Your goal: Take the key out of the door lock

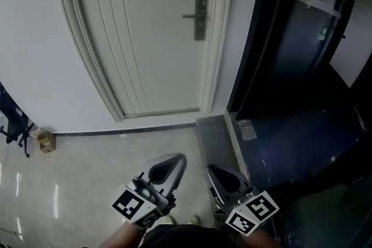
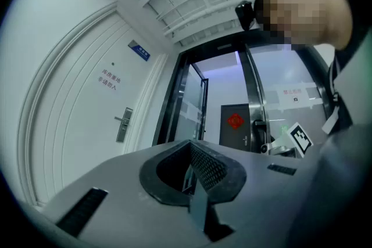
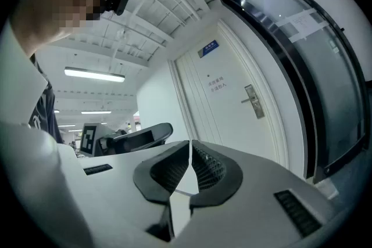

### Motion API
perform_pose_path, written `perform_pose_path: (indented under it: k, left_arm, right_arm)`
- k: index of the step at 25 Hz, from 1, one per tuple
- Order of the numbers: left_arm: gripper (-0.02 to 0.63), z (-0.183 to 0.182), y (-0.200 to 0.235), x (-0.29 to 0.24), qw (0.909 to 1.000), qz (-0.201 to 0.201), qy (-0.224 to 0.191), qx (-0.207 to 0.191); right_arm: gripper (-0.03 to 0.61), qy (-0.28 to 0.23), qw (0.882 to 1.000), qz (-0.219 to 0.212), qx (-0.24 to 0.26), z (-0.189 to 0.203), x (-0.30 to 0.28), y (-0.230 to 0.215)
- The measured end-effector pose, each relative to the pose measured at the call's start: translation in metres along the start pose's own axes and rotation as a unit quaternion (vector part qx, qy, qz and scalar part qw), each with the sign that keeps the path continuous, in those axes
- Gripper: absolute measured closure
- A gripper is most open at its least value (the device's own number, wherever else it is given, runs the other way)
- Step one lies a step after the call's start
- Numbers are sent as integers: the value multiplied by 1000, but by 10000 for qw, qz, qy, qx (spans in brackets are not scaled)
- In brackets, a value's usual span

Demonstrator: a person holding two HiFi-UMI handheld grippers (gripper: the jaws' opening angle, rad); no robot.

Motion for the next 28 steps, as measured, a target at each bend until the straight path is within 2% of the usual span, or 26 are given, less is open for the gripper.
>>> perform_pose_path:
  k: [4,10,16,20,28]
  left_arm:
    - [607,12,-4,-16,9996,-174,190,-66]
    - [607,17,-1,-34,9981,-248,339,-443]
    - [609,17,25,-51,9975,-399,356,-451]
    - [607,19,51,-68,9975,-386,349,-474]
    - [608,7,136,-119,9977,-254,221,-587]
  right_arm:
    - [563,63,9999,51,135,1,10,-15]
    - [563,19,9998,90,193,-3,14,-32]
    - [563,21,9997,146,218,-5,-2,-53]
    - [563,49,9993,236,282,-7,-24,-69]
    - [563,-3,9981,361,508,-25,-110,-111]
Point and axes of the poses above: the fingertips, and each gripper's own axes: x backward along the fingers, y to its left, z out of its underside, the point moved 4 cm from there along x, backward along the fingers
